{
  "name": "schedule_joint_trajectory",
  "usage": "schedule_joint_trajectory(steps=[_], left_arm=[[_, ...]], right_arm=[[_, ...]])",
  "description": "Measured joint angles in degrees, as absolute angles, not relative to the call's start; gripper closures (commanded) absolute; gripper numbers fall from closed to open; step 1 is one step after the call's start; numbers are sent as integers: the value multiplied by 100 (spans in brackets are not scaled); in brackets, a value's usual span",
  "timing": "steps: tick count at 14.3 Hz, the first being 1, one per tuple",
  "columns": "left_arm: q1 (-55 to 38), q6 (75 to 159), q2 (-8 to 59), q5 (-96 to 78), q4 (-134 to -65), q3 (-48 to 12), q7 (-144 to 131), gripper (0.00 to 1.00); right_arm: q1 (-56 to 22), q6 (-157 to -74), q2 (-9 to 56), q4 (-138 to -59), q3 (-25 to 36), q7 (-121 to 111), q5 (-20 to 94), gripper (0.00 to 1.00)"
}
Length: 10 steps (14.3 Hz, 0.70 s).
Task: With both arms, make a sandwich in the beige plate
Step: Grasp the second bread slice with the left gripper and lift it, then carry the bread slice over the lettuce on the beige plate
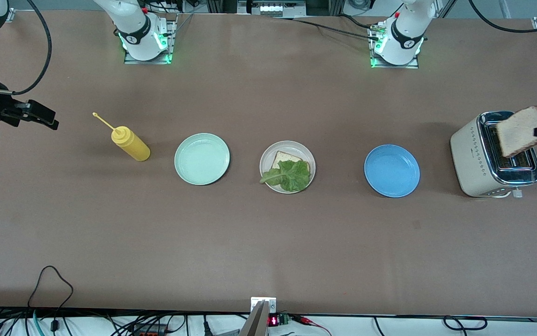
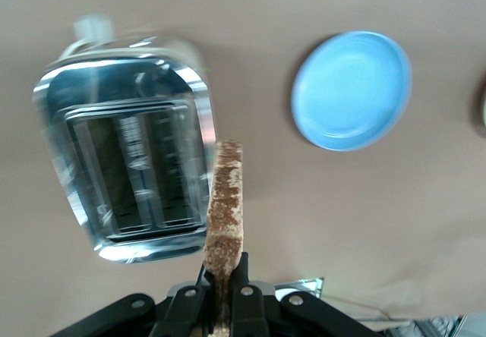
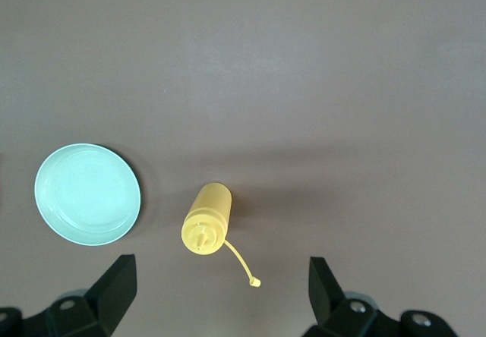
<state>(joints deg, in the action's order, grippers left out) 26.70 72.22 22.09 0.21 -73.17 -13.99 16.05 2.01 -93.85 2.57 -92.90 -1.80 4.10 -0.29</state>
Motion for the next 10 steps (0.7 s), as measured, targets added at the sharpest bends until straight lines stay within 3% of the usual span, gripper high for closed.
schedule_joint_trajectory(steps=[2, 6, 10], left_arm=[[2626, 7160, 2202, -215, -7328, -1926, 1348, 99], [2305, 7289, 2285, -906, -7603, -2259, 531, 99], [1404, 8255, 2418, -1718, -8100, -2308, -234, 99]], right_arm=[[201, -9464, 268, -9290, -180, 410, -29, 0], [204, -9577, 336, -9291, -174, 410, -32, 0], [203, -9607, 334, -9285, -168, 410, -33, 0]])
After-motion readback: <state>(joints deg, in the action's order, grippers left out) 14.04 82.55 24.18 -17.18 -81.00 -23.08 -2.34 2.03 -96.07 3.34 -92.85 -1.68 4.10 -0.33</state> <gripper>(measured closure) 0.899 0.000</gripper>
